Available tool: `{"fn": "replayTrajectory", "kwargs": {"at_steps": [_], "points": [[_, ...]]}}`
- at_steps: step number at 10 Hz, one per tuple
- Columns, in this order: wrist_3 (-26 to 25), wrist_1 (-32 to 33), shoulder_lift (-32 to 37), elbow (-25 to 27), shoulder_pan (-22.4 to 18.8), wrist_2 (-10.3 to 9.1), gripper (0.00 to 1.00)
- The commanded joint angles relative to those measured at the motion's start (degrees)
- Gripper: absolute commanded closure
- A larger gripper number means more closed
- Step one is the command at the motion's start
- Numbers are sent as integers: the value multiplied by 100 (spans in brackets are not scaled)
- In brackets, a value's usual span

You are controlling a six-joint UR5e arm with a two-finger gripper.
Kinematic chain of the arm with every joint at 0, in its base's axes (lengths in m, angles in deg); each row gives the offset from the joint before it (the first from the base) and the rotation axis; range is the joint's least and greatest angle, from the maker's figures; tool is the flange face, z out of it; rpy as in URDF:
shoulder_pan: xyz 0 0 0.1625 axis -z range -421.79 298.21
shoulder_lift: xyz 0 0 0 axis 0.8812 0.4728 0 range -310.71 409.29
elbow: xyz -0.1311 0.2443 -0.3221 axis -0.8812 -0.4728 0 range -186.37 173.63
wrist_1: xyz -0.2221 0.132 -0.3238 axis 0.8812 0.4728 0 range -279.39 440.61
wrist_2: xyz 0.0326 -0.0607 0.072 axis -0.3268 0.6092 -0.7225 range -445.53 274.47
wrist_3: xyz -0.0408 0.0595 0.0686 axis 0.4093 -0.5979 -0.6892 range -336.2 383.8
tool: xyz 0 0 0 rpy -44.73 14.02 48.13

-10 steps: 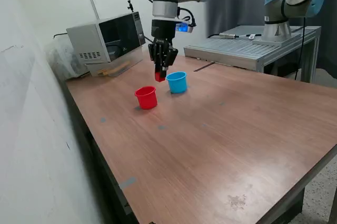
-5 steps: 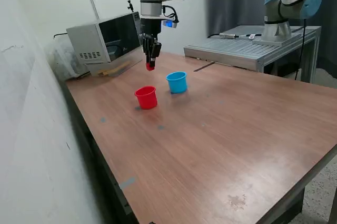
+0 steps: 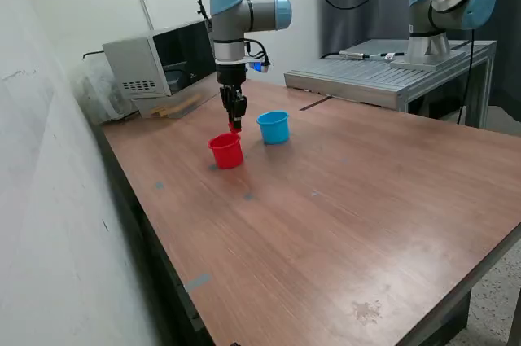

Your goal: Place red objects in the red bin, and blue objects in the blue bin.

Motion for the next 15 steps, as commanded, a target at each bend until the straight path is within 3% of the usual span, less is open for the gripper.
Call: {"fn": "replayTrajectory", "kwargs": {"at_steps": [1,7,8,11,12,14,15], "points": [[-2,151,-264,-215,0,0,100],[7,292,-291,-296,9,17,100],[7,275,-291,-295,9,18,0],[68,257,-273,-295,9,52,0],[68,239,-151,-252,0,209,0],[-19,-293,785,256,-158,264,0],[-246,-993,1591,598,-341,272,0]]}}
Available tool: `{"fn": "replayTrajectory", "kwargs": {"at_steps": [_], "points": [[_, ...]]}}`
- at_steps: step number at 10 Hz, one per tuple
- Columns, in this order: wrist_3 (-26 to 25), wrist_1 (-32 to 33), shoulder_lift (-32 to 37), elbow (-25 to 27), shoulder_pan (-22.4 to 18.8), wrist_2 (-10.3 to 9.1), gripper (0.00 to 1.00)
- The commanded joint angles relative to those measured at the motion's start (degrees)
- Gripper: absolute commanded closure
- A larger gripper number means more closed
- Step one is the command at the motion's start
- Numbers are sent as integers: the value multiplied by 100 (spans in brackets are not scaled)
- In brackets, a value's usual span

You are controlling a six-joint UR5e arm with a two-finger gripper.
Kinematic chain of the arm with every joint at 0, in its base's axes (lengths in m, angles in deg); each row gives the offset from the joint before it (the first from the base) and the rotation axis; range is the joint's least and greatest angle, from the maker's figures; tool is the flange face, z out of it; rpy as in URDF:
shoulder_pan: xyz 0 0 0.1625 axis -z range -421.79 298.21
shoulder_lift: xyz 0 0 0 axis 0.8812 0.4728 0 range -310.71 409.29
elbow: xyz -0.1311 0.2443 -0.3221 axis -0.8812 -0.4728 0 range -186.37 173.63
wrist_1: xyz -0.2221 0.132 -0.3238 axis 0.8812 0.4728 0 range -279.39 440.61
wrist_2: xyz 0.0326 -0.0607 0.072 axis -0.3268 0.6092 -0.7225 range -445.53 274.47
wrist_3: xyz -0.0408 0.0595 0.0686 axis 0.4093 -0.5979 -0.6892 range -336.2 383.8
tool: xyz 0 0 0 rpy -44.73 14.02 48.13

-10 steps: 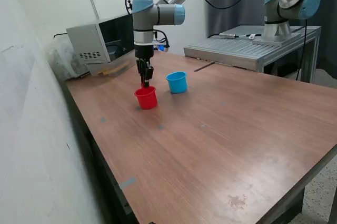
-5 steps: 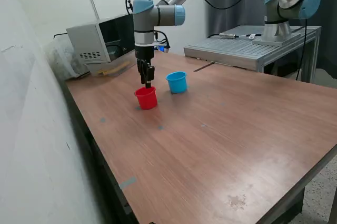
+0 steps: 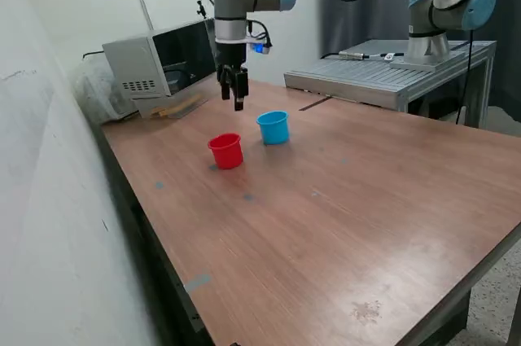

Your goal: Place red objects in the red bin, and blue objects in the blue bin.

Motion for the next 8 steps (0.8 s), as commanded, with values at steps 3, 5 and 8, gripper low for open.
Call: {"fn": "replayTrajectory", "kwargs": {"at_steps": [3,5,8], "points": [[-743,-2199,2671,769,-584,33,0],[-1068,-3157,3534,761,-971,42,0],[-1386,-3880,4310,778,-1882,236,0]]}}
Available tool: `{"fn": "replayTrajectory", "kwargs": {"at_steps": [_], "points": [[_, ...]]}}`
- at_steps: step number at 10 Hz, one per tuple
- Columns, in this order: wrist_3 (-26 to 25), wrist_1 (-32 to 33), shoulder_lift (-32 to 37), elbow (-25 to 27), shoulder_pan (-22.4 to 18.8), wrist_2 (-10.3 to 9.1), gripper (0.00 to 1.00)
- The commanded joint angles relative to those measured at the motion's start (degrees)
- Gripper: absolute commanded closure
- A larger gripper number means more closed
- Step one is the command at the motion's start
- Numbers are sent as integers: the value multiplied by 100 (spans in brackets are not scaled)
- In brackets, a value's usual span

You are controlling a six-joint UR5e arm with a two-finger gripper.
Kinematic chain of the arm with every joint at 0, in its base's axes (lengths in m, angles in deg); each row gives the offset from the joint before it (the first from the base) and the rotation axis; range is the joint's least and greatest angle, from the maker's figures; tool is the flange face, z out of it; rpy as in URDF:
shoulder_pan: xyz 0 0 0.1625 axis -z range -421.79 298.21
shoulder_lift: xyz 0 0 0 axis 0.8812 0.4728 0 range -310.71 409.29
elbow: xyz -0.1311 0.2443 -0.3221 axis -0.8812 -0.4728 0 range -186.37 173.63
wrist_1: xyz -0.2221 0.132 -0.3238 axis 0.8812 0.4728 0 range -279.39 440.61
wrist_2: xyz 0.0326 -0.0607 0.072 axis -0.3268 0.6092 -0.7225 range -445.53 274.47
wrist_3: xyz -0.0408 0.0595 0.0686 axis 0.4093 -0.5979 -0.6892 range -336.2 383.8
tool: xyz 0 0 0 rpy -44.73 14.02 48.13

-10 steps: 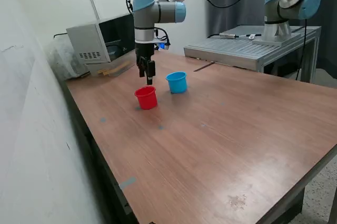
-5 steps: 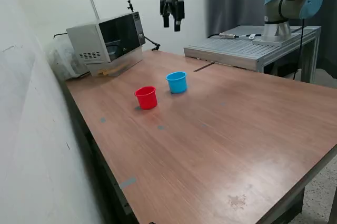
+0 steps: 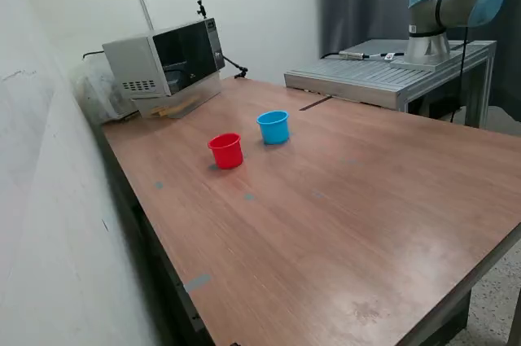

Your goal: Place red objects in the red bin, and blue objects in the blue bin.

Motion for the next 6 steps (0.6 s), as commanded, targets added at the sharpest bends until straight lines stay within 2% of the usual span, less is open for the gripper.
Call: {"fn": "replayTrajectory", "kwargs": {"at_steps": [1,3,5,6], "points": [[-323,-694,656,83,-913,79,0],[-448,-864,940,295,-1083,53,0],[-439,-1791,931,295,-1083,36,0],[-439,-1909,905,286,-1083,18,0]]}}
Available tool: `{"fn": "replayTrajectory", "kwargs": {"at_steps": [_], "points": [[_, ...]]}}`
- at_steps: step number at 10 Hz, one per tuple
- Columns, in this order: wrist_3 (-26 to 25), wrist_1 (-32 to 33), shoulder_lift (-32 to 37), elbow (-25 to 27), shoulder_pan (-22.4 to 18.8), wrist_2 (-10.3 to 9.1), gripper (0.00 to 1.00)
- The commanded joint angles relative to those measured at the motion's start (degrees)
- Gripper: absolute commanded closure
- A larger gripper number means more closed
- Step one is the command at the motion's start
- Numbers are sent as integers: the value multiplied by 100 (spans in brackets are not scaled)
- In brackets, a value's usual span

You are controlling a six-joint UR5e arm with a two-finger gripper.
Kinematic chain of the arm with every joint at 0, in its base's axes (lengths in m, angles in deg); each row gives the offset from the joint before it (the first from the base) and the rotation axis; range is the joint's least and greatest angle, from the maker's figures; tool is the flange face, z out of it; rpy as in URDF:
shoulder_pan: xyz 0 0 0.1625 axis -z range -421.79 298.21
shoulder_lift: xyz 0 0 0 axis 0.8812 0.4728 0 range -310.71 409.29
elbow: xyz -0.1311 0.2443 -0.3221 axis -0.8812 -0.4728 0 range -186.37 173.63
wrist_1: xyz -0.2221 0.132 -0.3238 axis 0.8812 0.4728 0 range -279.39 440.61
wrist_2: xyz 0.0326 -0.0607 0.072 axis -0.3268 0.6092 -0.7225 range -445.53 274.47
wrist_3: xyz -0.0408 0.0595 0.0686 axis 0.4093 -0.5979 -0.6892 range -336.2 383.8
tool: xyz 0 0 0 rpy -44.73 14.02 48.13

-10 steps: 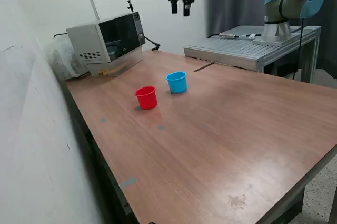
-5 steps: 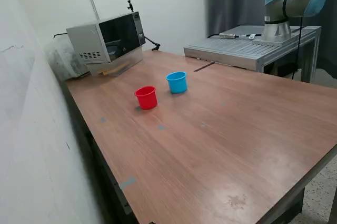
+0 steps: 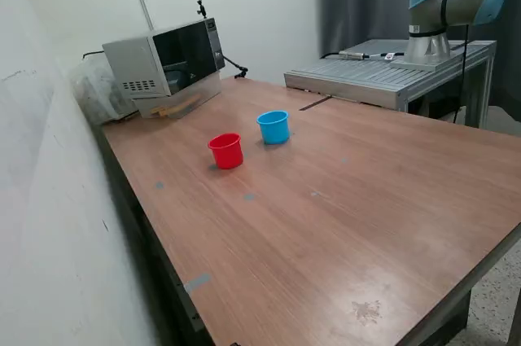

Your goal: Place red objects in the red bin, and blue objects in the blue bin.

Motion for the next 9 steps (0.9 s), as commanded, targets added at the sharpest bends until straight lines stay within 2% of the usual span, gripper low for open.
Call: {"fn": "replayTrajectory", "kwargs": {"at_steps": [1,6,9], "points": [[-6,-539,0,21,-20,-18,0],[11,-1962,18,74,-20,-18,0],[20,-1973,9,66,103,0,0]]}}
